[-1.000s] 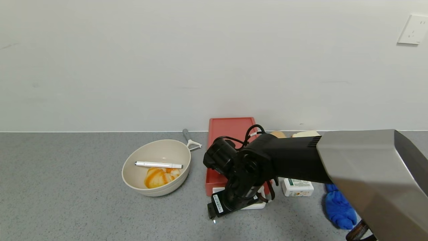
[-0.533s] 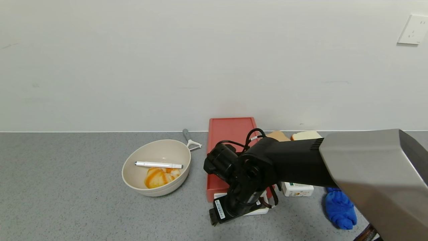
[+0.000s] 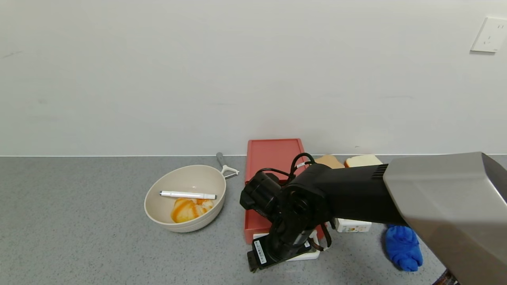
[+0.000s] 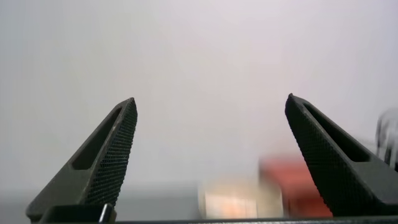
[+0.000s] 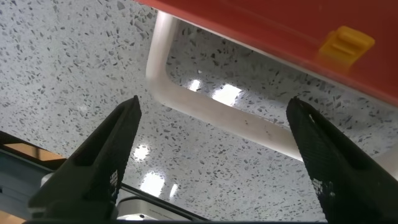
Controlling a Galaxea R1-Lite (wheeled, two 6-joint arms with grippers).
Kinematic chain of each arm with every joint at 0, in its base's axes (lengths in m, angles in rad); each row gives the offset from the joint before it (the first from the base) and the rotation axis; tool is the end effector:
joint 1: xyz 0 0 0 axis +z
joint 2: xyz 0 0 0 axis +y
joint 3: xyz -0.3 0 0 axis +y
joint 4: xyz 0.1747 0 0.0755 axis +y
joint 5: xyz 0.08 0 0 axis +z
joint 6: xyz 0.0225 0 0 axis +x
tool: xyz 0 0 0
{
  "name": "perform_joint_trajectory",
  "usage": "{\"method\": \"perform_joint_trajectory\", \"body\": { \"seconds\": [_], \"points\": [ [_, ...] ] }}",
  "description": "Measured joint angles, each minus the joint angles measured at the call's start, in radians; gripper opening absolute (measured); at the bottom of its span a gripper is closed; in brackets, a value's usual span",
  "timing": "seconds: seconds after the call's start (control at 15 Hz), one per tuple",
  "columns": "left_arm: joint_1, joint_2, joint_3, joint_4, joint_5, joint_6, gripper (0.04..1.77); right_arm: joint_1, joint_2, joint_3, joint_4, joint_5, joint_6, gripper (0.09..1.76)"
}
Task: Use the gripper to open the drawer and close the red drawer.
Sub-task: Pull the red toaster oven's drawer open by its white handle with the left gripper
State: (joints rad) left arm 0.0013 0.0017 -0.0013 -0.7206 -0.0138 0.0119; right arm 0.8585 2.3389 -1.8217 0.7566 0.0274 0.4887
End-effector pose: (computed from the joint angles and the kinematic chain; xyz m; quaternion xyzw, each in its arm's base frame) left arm -0.0482 -0.0004 0.1435 0.0082 -0.3524 -0.0038 0.9358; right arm 0.2790 0.3240 0.0970 -0.0572 0.6113 0.2027 0.7629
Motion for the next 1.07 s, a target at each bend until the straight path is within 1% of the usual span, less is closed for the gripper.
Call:
{"method": "perform_joint_trajectory", "body": {
  "seconds": [0.07, 0.13, 0.2, 0.27, 0.33, 0.4, 0.47, 0.53, 0.6, 0.67, 0.73, 1.07],
  "points": [
    [0.0, 0.0, 0.0, -0.243, 0.0, 0.0, 1.72, 0.002, -0.001, 0.0, 0.0, 0.0, 0.002, 1.71],
    [0.0, 0.0, 0.0, -0.375, 0.0, 0.0, 1.72, 0.005, -0.003, 0.0, -0.001, 0.0, 0.003, 1.71],
    [0.0, 0.0, 0.0, -0.431, 0.0, 0.0, 1.72, 0.006, -0.005, 0.0, -0.001, 0.0, 0.003, 1.71],
    [0.0, 0.0, 0.001, -0.395, 0.0, 0.0, 1.72, 0.006, -0.007, 0.0, -0.001, -0.001, 0.003, 1.71],
    [0.0, 0.0, 0.001, -0.294, 0.0, 0.0, 1.72, 0.008, -0.009, 0.0, 0.0, -0.001, 0.002, 1.71],
    [0.0, 0.0, 0.001, -0.111, 0.0, 0.0, 1.72, 0.009, -0.012, 0.0, 0.0, -0.002, 0.001, 1.71],
    [0.0, 0.0, 0.002, 0.189, 0.0, 0.0, 1.72, 0.009, -0.015, 0.0, 0.0, -0.003, 0.001, 1.71],
    [0.0, 0.0, 0.003, 0.416, 0.0, 0.0, 1.72, 0.008, -0.02, 0.0, 0.0, -0.004, 0.0, 1.71],
    [0.0, 0.0, 0.003, 0.591, 0.0, 0.0, 1.72, 0.007, -0.026, 0.0, 0.0, -0.006, 0.0, 1.71],
    [0.0, 0.0, 0.002, 0.7, 0.0, 0.0, 1.72, 0.008, -0.033, 0.0, 0.002, -0.006, 0.0, 1.71],
    [0.0, 0.0, 0.001, 0.726, 0.0, 0.0, 1.72, 0.008, -0.042, 0.0, 0.011, -0.006, -0.001, 1.71],
    [0.0, 0.0, 0.001, 0.729, 0.0, 0.0, 1.72, 0.008, -0.11, 0.0, 0.036, -0.011, -0.008, 1.71]
  ]
}}
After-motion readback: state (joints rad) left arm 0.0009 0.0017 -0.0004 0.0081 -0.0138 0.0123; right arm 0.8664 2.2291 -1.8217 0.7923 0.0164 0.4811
